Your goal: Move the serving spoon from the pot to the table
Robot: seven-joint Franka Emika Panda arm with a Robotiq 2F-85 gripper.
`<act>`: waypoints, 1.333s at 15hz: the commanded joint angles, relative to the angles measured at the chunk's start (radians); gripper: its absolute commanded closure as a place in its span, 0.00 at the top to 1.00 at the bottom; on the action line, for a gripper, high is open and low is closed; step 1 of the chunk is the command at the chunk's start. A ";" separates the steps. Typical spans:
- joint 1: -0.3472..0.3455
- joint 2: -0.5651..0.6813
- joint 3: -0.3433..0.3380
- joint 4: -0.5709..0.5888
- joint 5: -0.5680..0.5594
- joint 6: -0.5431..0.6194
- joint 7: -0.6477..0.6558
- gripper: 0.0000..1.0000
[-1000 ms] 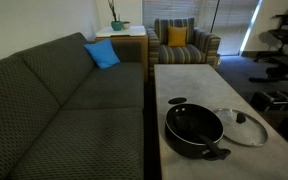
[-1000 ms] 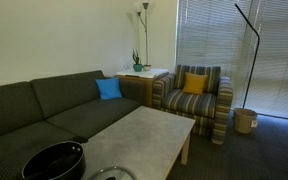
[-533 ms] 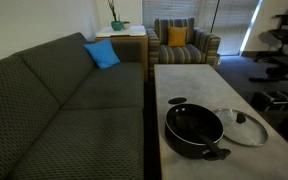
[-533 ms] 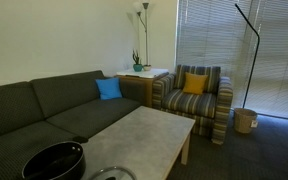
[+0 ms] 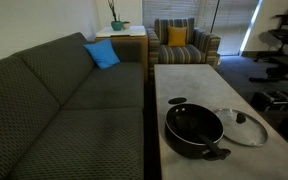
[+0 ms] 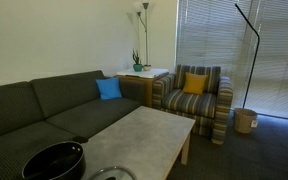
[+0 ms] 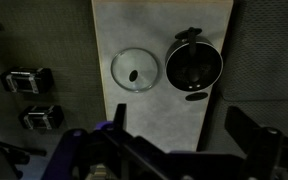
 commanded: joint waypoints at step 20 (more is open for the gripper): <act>0.056 0.047 -0.075 0.022 0.009 -0.087 -0.160 1.00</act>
